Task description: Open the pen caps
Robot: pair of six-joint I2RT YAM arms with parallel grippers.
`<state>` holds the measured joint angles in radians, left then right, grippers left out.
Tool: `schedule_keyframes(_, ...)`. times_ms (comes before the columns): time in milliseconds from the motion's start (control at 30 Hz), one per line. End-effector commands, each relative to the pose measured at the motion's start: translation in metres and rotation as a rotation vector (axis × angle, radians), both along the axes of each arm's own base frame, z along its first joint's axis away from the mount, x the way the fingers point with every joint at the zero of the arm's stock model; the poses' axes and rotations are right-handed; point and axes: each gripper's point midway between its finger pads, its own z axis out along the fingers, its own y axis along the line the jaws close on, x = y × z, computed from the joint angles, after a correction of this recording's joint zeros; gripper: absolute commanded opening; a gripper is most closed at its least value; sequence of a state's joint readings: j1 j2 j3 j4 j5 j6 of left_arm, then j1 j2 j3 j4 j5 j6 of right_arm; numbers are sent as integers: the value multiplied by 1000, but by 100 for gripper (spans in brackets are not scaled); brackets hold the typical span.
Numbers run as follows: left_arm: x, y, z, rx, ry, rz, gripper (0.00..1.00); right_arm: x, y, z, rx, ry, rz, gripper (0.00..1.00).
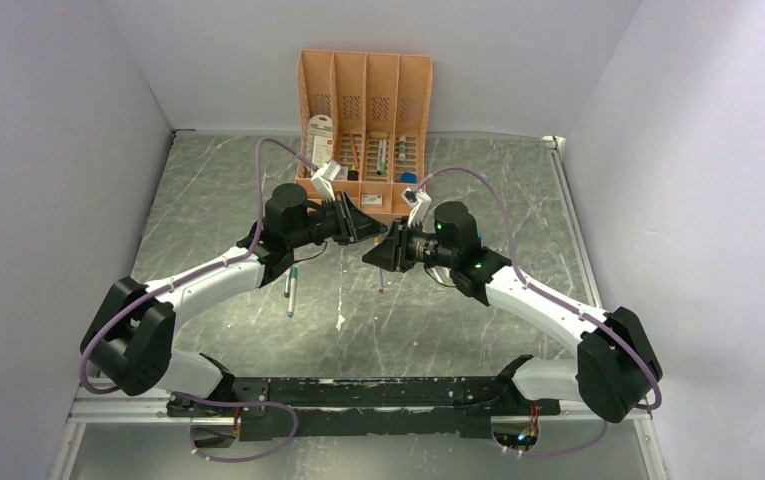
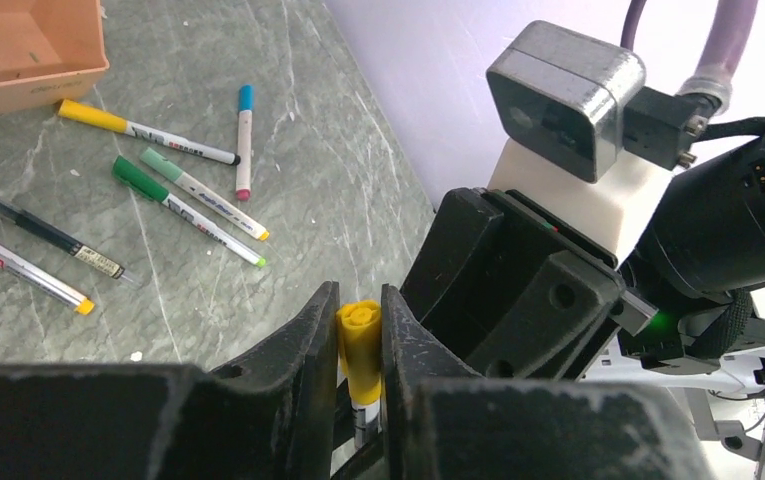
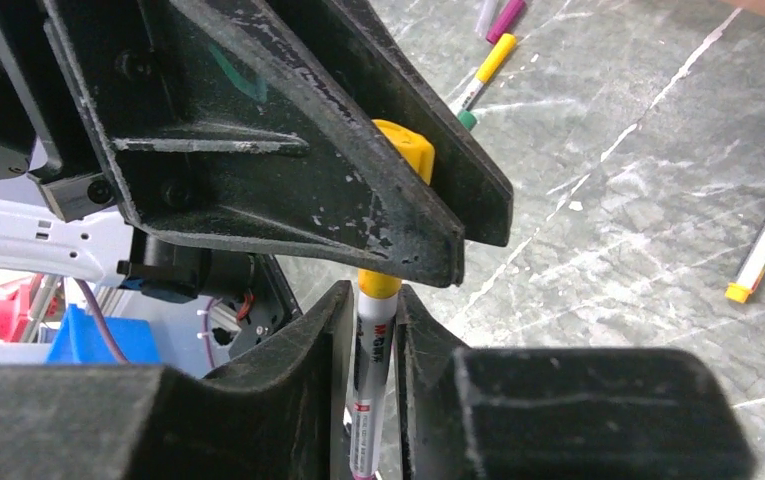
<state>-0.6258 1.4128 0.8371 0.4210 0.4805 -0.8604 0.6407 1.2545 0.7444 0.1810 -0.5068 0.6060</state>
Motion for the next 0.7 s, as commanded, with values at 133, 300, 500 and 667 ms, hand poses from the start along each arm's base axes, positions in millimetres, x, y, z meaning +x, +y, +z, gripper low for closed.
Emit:
schedule_keyframes(133,6,0,8,19,-52,21,12,1,-2,19,17,-52,-4,0)
schedule_keyframes(300,10,2,8,34,-61,43,12,-3,-4,18,20,-49,-2,0)
schedule_keyframes(500,30,6,16,61,-107,128,12,-8,-5,12,30,-26,4,0)
schedule_keyframes(667,61,10,35,87,-181,238,11,-20,-6,-2,39,36,5,0)
